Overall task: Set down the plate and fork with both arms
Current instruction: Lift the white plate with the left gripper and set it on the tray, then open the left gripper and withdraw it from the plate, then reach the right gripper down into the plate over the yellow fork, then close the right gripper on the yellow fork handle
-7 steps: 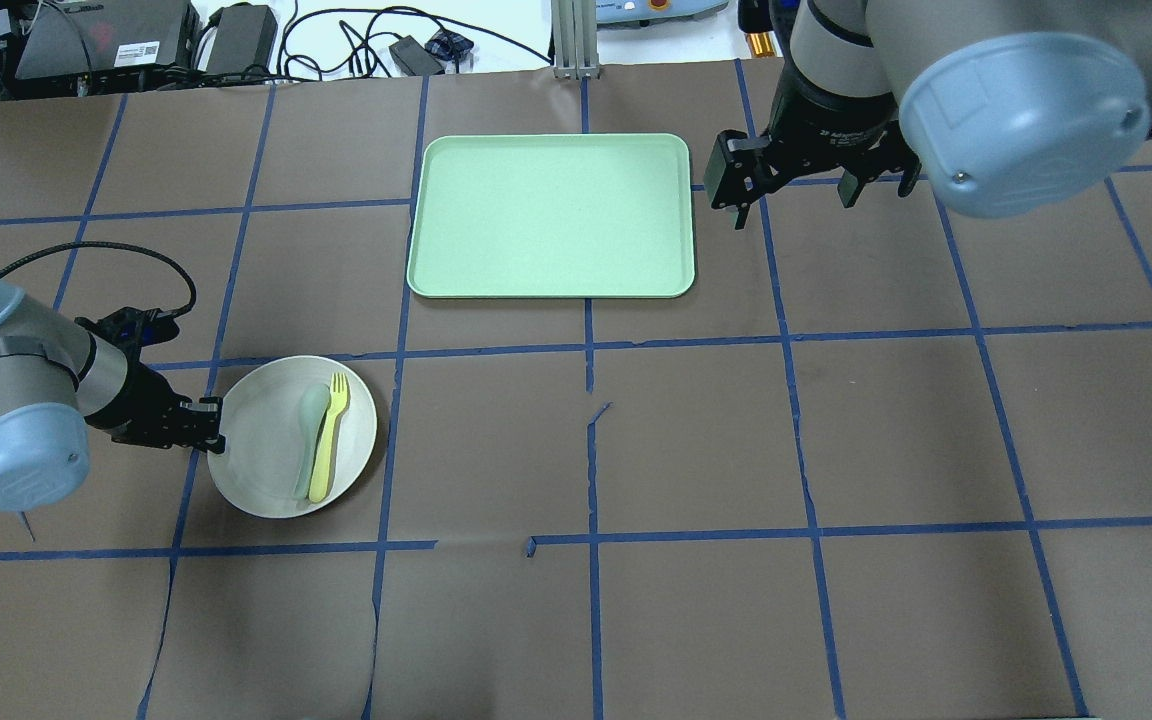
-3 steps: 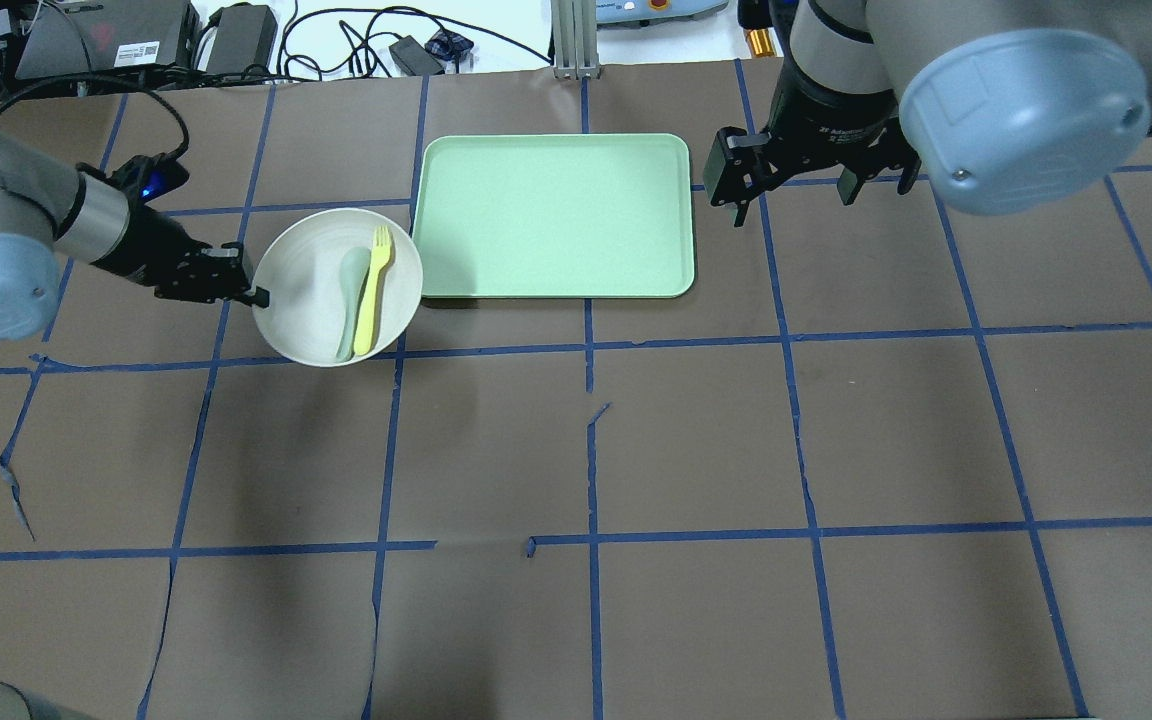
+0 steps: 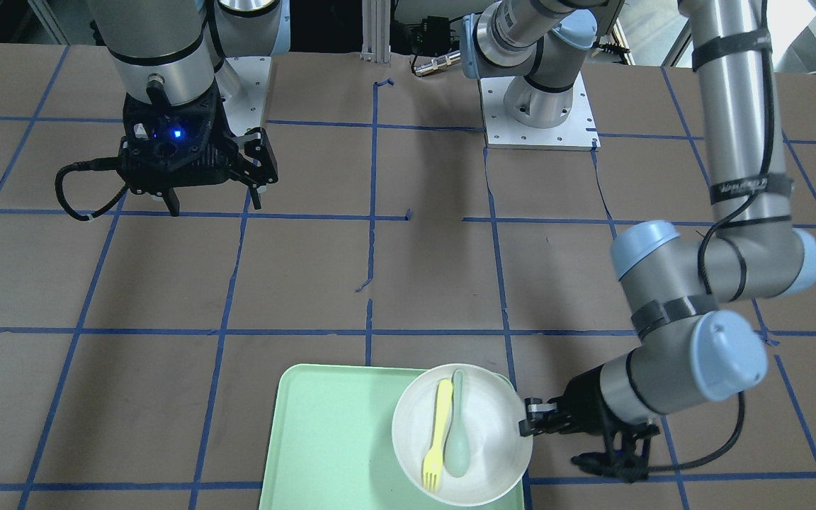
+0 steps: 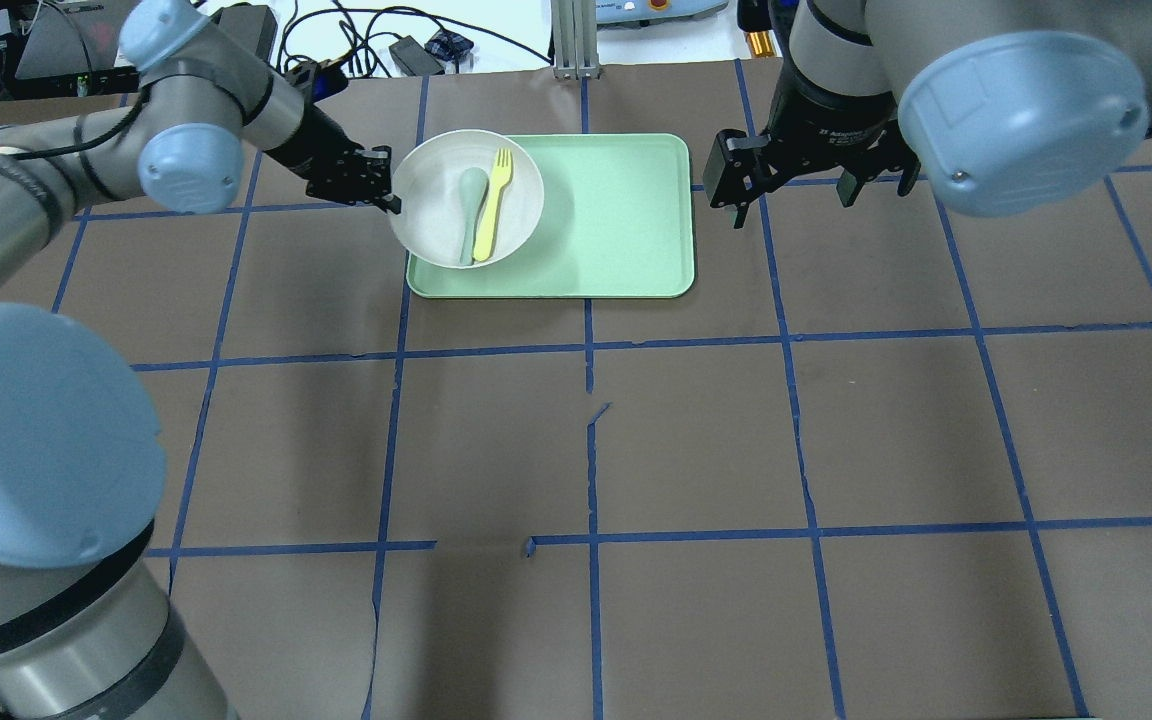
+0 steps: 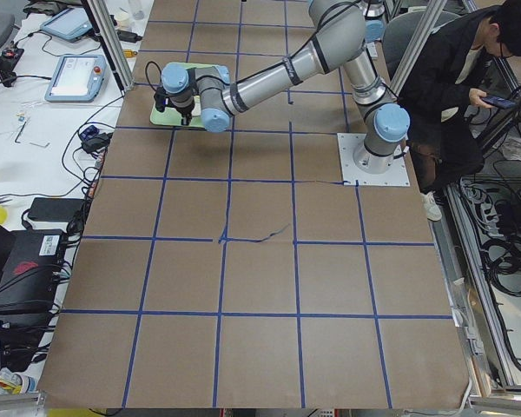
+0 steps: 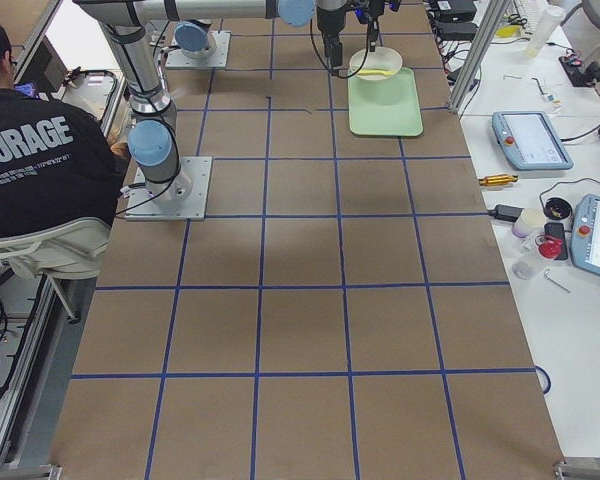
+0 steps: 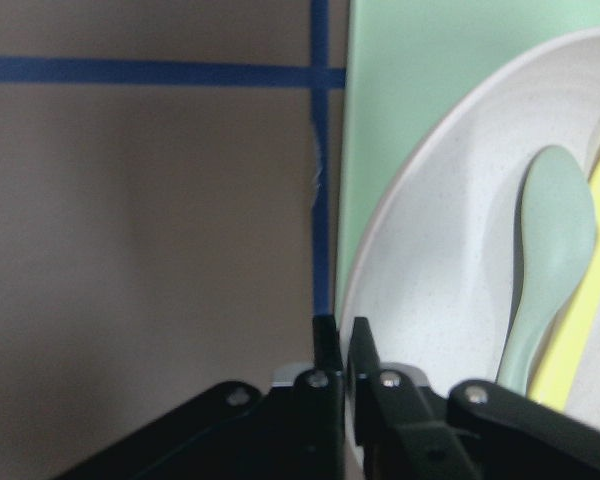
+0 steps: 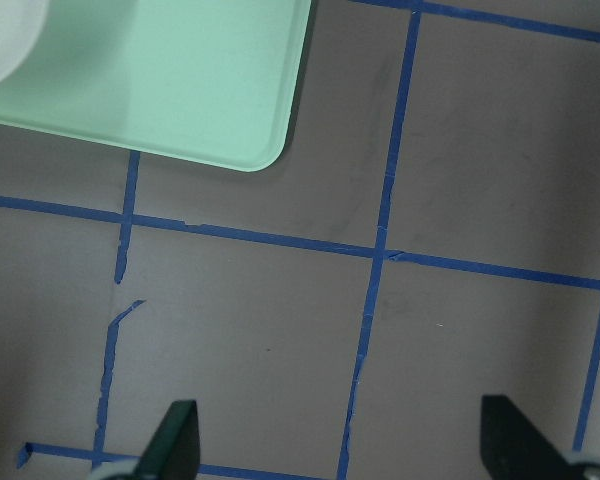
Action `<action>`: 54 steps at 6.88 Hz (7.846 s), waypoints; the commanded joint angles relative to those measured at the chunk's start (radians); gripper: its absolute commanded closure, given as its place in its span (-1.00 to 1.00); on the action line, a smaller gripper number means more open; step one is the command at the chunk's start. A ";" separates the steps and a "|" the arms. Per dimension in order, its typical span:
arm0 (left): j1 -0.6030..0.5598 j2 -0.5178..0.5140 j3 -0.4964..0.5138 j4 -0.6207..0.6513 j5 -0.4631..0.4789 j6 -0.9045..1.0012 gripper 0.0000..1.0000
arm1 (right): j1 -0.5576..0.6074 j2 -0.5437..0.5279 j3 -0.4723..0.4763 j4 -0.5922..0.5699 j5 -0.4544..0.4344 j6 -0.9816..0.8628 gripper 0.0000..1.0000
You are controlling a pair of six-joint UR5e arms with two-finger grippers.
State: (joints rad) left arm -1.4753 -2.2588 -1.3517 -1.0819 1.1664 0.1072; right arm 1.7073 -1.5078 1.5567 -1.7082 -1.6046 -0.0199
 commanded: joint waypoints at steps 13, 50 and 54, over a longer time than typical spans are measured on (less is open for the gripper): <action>-0.120 0.735 -0.266 -0.492 0.366 -0.185 -1.00 | 0.000 0.001 -0.001 -0.004 0.000 0.001 -1.00; -0.157 0.772 -0.377 -0.383 0.381 -0.288 -1.00 | 0.169 0.813 -0.426 -0.468 0.086 0.328 0.10; -0.157 0.771 -0.377 -0.382 0.381 -0.288 -1.00 | 0.169 0.813 -0.422 -0.469 0.084 0.327 0.54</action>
State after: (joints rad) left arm -1.6321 -1.4879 -1.7287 -1.4638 1.5478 -0.1810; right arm 1.8760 -0.6948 1.1345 -2.1767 -1.5201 0.3080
